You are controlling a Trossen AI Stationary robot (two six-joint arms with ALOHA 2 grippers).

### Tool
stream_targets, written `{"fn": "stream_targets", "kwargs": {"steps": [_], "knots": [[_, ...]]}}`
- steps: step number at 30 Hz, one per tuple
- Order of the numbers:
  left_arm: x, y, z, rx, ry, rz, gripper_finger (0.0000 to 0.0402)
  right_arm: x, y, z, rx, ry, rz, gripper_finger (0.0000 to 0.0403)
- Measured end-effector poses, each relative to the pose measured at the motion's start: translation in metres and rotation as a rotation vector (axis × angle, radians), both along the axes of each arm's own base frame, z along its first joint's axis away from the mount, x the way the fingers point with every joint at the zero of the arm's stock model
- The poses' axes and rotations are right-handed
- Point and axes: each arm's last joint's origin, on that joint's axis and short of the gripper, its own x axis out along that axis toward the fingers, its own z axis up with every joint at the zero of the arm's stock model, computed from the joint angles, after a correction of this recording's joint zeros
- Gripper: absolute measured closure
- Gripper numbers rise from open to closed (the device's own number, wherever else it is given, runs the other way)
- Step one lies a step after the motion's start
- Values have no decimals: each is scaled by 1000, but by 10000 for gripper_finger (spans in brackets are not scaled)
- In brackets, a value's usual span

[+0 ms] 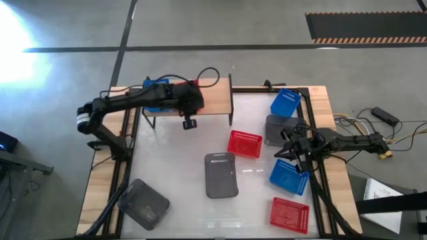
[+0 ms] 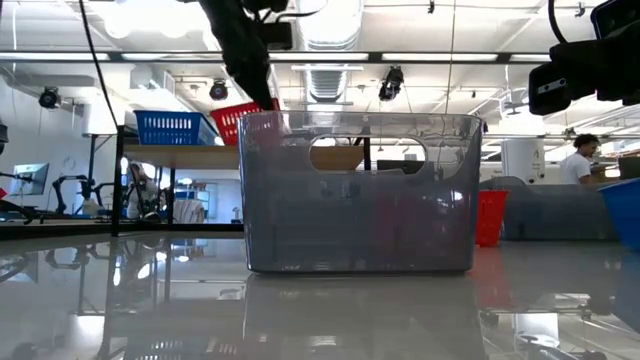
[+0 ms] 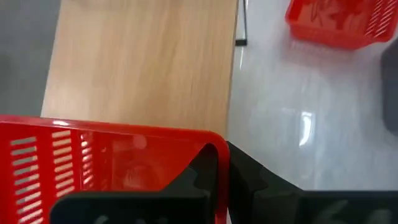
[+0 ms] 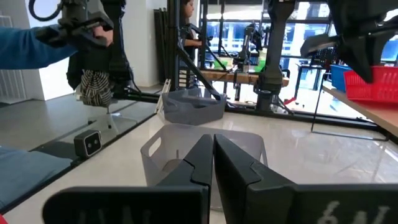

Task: Stack baskets on shelf by color
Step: Put the top left red bin on the shelf

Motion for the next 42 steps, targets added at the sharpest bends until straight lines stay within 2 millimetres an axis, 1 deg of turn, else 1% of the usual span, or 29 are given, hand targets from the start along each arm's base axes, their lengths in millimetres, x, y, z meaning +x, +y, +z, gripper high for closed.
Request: {"fn": "stream_targets", "kwargs": {"steps": [6,19,22,28,32,38,42], "knots": [[1,3,-1,84,34,58,401,0,0,0,1,0,0,394],[-3,5,-4,88,71,51,400,0,0,0,0,0,0,394],[-3,5,-4,88,70,53,386,0,0,0,0,0,0,394],[-3,7,-3,100,77,44,336,0,0,0,0,0,0,394],[-3,7,-3,133,92,40,314,0,0,0,0,0,0,394],[-5,6,-1,140,96,47,306,0,0,0,1,0,0,394],[-13,2,8,134,77,59,305,0,0,0,1,0,0,394]]}}
